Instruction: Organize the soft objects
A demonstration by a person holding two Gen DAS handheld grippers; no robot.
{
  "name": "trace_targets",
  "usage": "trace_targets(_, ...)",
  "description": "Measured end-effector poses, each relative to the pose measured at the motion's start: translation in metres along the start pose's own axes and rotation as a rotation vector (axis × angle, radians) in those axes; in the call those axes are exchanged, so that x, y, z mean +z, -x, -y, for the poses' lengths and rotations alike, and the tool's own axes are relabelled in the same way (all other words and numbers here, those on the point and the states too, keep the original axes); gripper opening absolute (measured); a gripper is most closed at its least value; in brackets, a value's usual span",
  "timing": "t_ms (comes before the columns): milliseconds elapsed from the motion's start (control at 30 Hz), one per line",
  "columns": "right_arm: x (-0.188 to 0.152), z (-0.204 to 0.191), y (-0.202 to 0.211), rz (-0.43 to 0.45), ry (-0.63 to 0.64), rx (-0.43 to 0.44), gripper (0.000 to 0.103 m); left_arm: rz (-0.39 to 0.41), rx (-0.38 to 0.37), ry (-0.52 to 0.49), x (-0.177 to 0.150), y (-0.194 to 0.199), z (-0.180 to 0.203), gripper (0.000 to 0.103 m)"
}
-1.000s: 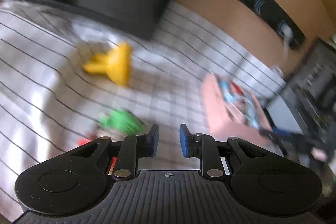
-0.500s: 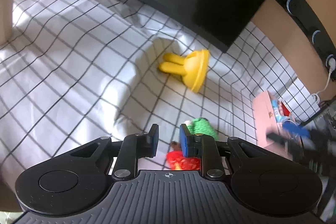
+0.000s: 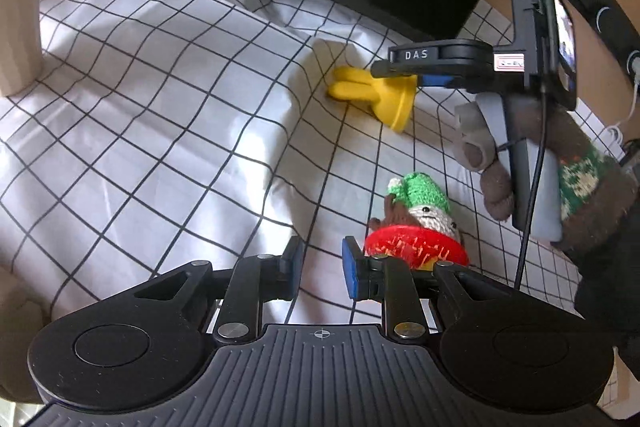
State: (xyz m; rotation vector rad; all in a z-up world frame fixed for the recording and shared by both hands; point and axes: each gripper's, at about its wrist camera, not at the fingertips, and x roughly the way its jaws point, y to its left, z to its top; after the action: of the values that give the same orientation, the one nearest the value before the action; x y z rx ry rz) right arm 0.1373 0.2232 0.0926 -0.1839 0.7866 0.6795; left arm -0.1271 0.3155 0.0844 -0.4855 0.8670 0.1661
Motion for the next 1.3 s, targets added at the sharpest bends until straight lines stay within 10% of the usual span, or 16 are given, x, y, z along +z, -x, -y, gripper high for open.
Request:
trace_targets(333, -0.028, 0.027, 0.077, 0.003, -0.032, 0.031, 0.009, 0.011, -0.102, -0.040, 0.016, 0.001, -0.008, 0.024)
trace_targets(600, -0.094, 0.074, 0.194, 0.015, -0.162, -0.179, 0.009, -0.008, -0.280, 0.037, 0.050, -0.033, 0.003, 0.024)
trace_targets(767, -0.128, 0.103, 0.228, -0.019, -0.280, -0.326, 0.009, -0.056, -0.321, -0.089, 0.055, -0.052, 0.046, 0.024)
trace_targets(867, -0.151, 0.112, 0.233, -0.030, -0.290, -0.424, 0.014, -0.087, -0.276, -0.249, 0.043, -0.060, 0.079, 0.024)
trace_targets(1000, -0.173, 0.111, 0.234, -0.073, -0.247, -0.465, 0.058, -0.109, -0.252, -0.403, 0.022, -0.065, 0.113, 0.024)
trace_targets(1300, -0.203, 0.107, 0.234, -0.093, -0.142, -0.427, 0.062, -0.146, -0.246, -0.410, 0.007, -0.074, 0.145, 0.023)
